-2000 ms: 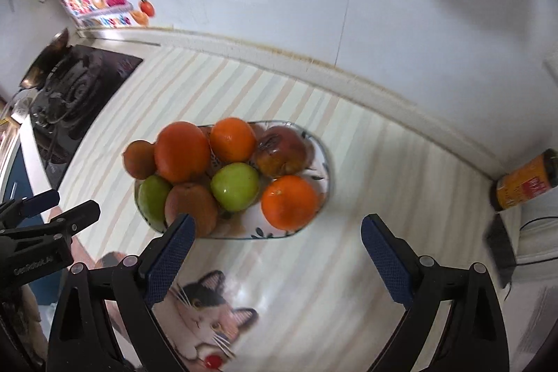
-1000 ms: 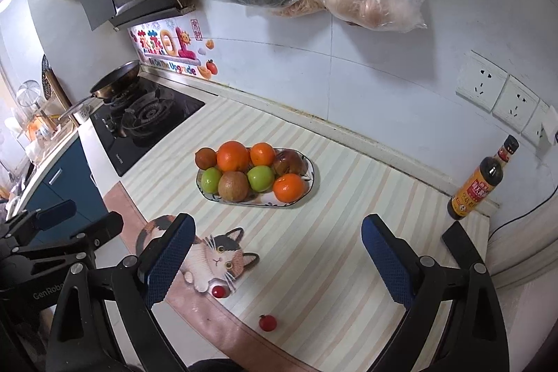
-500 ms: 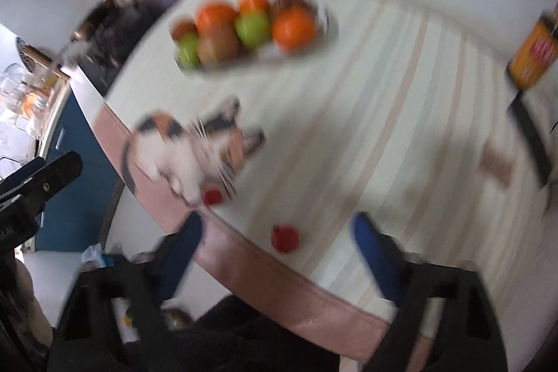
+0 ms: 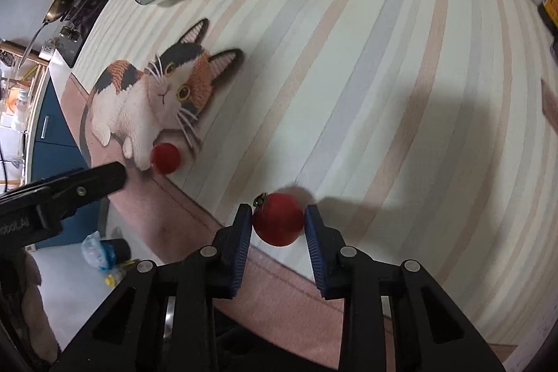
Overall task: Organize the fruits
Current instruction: 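Grasp a cherry tomato with the right tool while the left tool grasps the other, then lower both cherry tomatoes onto the plate and open both tools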
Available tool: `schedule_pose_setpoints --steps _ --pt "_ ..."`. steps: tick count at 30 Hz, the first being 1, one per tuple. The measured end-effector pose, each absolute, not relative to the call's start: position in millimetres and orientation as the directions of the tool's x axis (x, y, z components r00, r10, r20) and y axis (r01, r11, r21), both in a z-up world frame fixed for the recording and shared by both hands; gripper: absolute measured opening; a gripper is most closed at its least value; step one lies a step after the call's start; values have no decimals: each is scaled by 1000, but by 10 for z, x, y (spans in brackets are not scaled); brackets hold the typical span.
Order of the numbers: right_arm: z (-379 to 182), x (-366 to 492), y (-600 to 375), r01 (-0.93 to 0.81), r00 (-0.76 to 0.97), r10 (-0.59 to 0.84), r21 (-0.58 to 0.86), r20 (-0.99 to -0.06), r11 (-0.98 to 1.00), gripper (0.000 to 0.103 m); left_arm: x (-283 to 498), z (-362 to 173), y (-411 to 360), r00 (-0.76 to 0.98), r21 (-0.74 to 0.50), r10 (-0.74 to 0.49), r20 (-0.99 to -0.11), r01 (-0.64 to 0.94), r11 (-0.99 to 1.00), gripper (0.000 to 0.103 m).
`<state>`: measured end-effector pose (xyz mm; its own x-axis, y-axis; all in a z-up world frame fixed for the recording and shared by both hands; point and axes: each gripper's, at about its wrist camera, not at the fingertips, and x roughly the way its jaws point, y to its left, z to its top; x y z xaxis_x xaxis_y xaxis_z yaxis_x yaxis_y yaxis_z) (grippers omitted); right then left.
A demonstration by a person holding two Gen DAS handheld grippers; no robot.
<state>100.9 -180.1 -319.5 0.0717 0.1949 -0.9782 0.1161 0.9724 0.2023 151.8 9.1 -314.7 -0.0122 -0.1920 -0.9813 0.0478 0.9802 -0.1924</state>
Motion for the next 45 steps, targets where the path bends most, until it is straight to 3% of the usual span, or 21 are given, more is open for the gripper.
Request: schedule_pose_setpoints --steps 6,12,14,22,27,34,45 --pt "-3099 1015 -1812 119 97 184 195 -978 974 33 1568 -3301 -71 -30 -202 -200 -979 90 975 75" --pt "-3082 1009 -1899 143 100 181 195 -978 970 33 1631 -3451 -298 -48 -207 -203 -978 133 969 41" --pt "-3094 1013 -1923 155 99 180 194 -979 969 33 1626 -3436 -380 -35 -218 -216 -976 165 962 23" --pt "-3018 1024 -1992 178 121 192 211 -974 961 33 1620 -3385 -389 -8 -222 -224 -975 168 960 23" --pt "-2906 1155 -1986 186 152 223 249 -963 950 33 1715 -3192 -151 7 -305 -307 -952 96 948 23" --pt "-2682 1606 -2052 220 231 332 381 -915 898 33 2223 -2749 -70 52 -423 -425 -904 34 905 23" --pt "-2759 2720 -2341 334 366 523 633 -770 699 33 3372 -2468 -358 59 -420 -425 -904 78 904 23"
